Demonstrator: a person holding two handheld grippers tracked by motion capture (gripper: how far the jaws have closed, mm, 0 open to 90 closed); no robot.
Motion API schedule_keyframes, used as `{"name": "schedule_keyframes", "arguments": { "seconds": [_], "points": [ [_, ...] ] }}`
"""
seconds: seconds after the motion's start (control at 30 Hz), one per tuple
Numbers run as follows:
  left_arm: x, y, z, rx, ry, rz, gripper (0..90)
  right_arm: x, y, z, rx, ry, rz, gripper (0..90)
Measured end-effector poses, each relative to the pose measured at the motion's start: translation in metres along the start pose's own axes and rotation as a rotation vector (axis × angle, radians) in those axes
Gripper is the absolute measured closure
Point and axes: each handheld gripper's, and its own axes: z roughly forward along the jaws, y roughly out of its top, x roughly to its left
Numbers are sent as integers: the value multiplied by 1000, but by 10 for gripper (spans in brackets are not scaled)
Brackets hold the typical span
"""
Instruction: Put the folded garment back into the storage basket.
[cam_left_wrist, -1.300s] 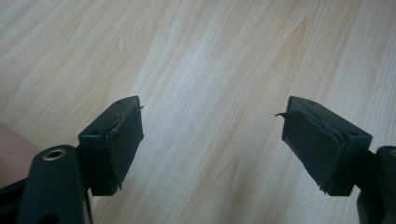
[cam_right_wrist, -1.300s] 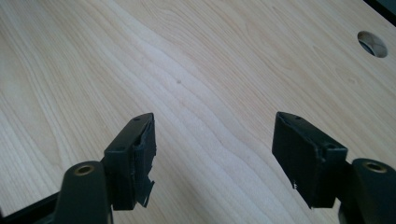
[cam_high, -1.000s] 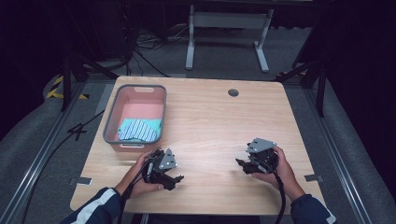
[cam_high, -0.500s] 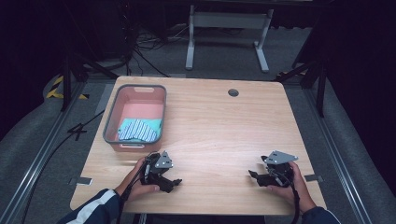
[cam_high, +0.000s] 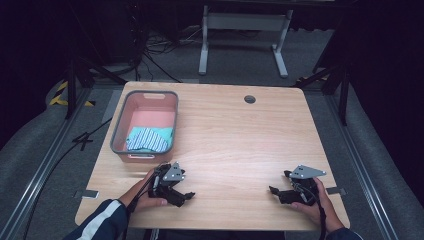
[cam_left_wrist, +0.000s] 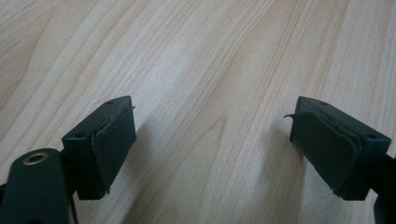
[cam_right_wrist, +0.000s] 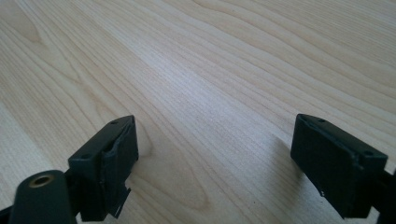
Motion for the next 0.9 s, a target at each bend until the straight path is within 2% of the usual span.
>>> {"name": "schedule_keyframes", "arguments": {
  "seconds": [0.9],
  "points": [
    [0,0,0,2,0,4,139,-1,0,0,0,9,-7,155]
  ]
}}
